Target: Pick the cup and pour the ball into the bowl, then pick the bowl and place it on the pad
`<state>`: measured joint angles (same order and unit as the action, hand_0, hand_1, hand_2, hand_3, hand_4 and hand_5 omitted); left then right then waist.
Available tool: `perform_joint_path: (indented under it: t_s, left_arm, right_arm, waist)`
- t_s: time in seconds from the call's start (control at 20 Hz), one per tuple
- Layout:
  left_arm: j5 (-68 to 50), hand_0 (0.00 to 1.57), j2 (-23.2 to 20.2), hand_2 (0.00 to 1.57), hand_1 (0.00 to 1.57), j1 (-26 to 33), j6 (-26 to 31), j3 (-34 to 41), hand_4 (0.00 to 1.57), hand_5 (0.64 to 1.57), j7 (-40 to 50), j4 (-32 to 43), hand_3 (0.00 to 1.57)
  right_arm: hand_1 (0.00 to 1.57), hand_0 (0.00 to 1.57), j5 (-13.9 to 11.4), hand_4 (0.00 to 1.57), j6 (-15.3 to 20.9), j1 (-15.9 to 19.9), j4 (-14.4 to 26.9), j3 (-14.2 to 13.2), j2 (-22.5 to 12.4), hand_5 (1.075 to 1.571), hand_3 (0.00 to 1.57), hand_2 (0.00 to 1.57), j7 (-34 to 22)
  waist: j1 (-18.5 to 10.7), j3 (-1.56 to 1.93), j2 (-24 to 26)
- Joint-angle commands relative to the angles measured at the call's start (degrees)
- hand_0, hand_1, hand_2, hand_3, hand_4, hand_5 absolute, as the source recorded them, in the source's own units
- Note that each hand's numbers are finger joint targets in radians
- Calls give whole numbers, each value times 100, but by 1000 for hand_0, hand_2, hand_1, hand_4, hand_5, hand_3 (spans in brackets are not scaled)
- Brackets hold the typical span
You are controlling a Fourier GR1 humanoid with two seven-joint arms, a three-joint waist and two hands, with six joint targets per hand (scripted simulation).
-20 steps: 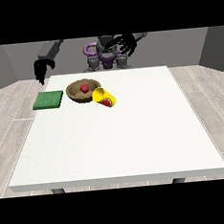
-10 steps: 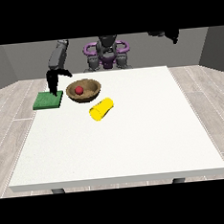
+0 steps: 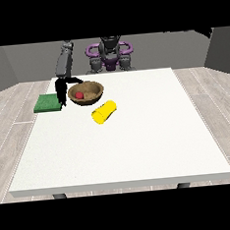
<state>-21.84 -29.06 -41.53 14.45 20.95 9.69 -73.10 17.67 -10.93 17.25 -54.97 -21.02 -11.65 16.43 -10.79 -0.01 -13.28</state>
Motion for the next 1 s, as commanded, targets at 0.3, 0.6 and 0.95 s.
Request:
perform_joint_path:
  t_s: [0.3, 0.6, 0.95]
  left_arm:
    - [-513, 0, -597, 0, 0, 85, 310, 508, 250, 1498, 36, 45, 0]
    - [-771, 0, -781, 0, 0, 310, 745, 658, 250, 1506, -37, 80, 0]
    - [-816, 0, -847, 0, 0, 93, 580, 702, 493, 1558, 46, 14, 0]
  right_arm:
    - [0, 0, -223, 0, 11, 751, 1349, 54, -6, 1571, 0, 0, 793]
    - [0, 0, -23, 318, 180, 708, 1508, -35, 335, 1534, 0, 0, 649]
    - [1571, 1571, -470, 1103, 960, 180, 1501, 82, 213, 1463, 1571, 1571, 453]
  waist:
    - [129, 7, -321]
    - [-129, 6, -362]
    - [-178, -1, -538]
